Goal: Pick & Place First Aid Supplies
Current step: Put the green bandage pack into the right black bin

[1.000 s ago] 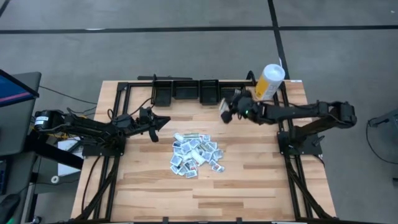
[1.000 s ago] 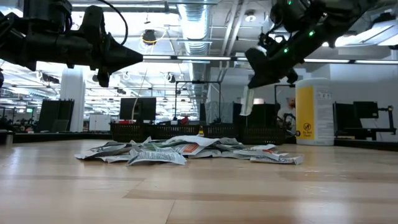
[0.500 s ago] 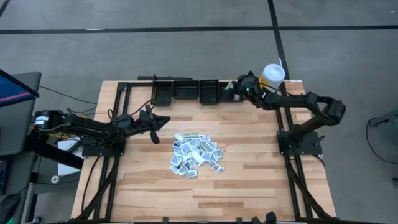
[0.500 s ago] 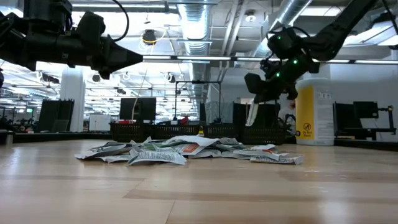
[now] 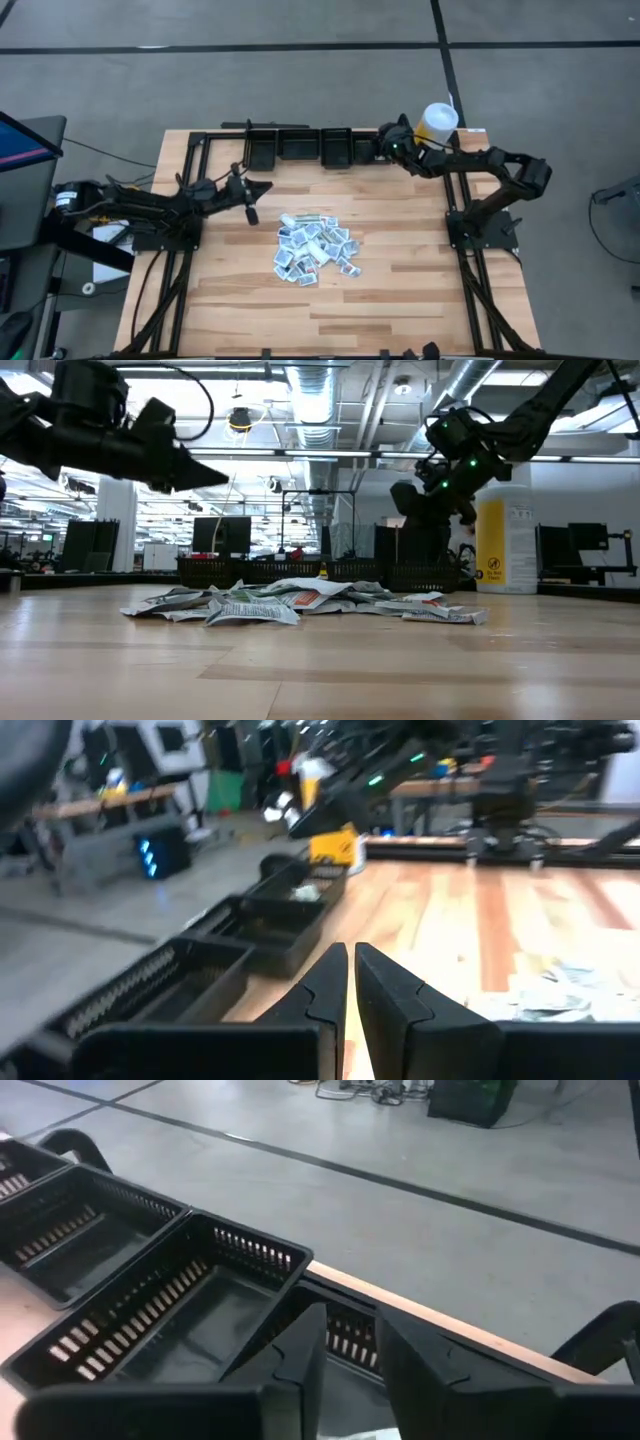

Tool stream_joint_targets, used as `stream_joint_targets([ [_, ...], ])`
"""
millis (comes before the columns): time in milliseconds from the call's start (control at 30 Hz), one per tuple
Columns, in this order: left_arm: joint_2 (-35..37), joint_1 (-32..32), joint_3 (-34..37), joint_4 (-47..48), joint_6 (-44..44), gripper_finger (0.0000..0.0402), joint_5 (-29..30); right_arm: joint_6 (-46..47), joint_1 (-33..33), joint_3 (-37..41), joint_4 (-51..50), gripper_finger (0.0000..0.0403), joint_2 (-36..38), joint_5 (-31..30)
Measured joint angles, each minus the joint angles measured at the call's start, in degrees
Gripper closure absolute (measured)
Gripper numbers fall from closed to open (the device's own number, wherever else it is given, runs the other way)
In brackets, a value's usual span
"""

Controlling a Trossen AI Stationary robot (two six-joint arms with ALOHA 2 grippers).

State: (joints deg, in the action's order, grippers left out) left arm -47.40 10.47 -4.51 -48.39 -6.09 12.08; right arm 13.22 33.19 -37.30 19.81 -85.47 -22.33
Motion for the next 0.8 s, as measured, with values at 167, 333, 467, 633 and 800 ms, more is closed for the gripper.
stream_joint_targets([
  [167, 0.0, 3.0, 0.0, 4.2, 5.3, 0.0376, -3.6, -6.7, -5.0, 0.0, 0.0, 0.0306, 0.0, 8.1],
  [333, 0.0, 3.1, 0.8, 4.7, 8.1, 0.0376, -6.4, -11.6, -10.9, 0.0, 0.4, 0.0305, 0.0, 18.3],
  [467, 0.0, 3.1, 1.5, 4.7, 8.8, 0.0376, -6.0, -14.6, -15.0, 0.0, 1.4, 0.0305, -0.1, 18.9],
  [633, 0.0, 3.1, 2.1, 4.7, 10.0, 0.0376, -4.8, -16.8, -17.8, 0.0, 5.4, 0.0305, -0.1, 20.8],
  [800, 0.0, 3.1, 2.6, 4.5, 11.8, 0.0376, -4.8, -16.8, -18.3, 0.0, 6.9, 0.0305, -0.1, 23.8],
])
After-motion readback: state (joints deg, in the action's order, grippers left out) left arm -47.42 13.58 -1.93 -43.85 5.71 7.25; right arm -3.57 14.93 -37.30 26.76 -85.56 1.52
